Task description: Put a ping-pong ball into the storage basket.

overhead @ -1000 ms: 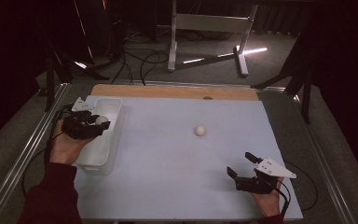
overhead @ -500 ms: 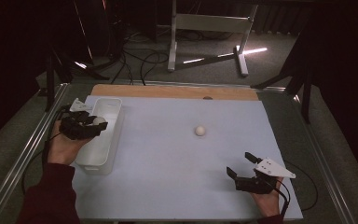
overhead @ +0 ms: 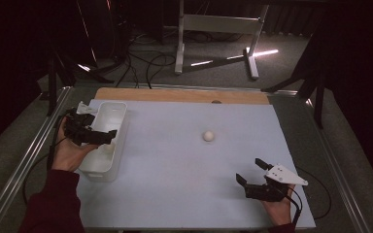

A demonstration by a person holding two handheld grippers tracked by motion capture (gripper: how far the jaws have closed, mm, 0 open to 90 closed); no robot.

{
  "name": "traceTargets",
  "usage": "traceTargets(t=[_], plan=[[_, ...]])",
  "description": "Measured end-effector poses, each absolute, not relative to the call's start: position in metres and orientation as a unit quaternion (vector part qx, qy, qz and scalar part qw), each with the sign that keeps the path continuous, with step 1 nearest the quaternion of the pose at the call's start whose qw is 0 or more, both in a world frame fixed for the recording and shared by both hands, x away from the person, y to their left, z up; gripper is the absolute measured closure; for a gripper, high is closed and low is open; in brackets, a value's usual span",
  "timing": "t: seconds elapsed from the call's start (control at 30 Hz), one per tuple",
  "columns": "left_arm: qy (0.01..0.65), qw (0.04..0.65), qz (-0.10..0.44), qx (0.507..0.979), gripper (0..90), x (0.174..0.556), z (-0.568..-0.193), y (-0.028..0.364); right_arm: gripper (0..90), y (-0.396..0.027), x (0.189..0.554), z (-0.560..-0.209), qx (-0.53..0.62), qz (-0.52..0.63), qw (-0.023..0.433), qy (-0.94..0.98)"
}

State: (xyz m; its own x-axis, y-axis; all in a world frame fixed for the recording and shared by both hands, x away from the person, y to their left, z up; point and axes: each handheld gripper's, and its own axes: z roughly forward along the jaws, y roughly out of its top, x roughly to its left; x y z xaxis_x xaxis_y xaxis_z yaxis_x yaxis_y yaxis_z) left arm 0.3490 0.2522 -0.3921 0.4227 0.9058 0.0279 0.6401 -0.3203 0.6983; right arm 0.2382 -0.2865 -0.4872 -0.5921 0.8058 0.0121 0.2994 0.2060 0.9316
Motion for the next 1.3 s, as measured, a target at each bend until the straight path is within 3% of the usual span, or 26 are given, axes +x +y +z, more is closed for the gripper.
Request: traceTargets(t=[1.3], plan=[[0.449,0.373,0.199,0.787,0.0,0.349,-0.391,0.203,8.1,-0.286,0.238,-0.487,0.375,0.506,0.25,0.735]])
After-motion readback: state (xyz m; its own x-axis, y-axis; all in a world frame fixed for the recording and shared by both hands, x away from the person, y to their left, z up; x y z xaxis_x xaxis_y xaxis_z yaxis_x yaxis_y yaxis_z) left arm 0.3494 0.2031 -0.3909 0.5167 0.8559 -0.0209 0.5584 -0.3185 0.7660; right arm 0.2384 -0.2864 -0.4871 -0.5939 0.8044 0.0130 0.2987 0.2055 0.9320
